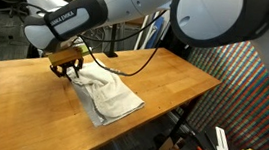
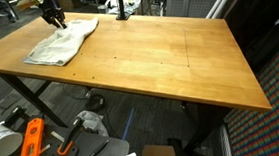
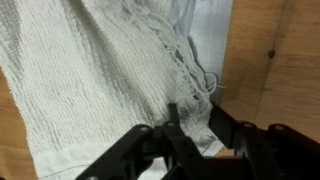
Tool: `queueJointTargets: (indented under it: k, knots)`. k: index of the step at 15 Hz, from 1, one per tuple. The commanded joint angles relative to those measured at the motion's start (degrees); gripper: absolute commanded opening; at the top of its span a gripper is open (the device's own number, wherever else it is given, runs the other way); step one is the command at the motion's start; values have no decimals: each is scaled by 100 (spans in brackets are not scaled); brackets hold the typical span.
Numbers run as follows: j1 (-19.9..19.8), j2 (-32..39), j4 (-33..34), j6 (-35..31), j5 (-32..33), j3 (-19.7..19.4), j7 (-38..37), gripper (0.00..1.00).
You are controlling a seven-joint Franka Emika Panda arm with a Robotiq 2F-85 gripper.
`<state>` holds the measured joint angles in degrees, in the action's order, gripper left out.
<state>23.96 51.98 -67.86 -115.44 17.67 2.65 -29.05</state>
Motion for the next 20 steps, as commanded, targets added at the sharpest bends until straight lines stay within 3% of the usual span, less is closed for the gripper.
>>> queueJointTargets:
  k: [1,4,10,20]
  knots:
    - [-30,58,56,-78,31,-83,-144,10]
    - [-88,8,75,-32,16,-107,-238,4]
    - [-239,114,560,257,-520,-404,-602,10]
    - [-498,195,945,350,-1511,-174,-726,8]
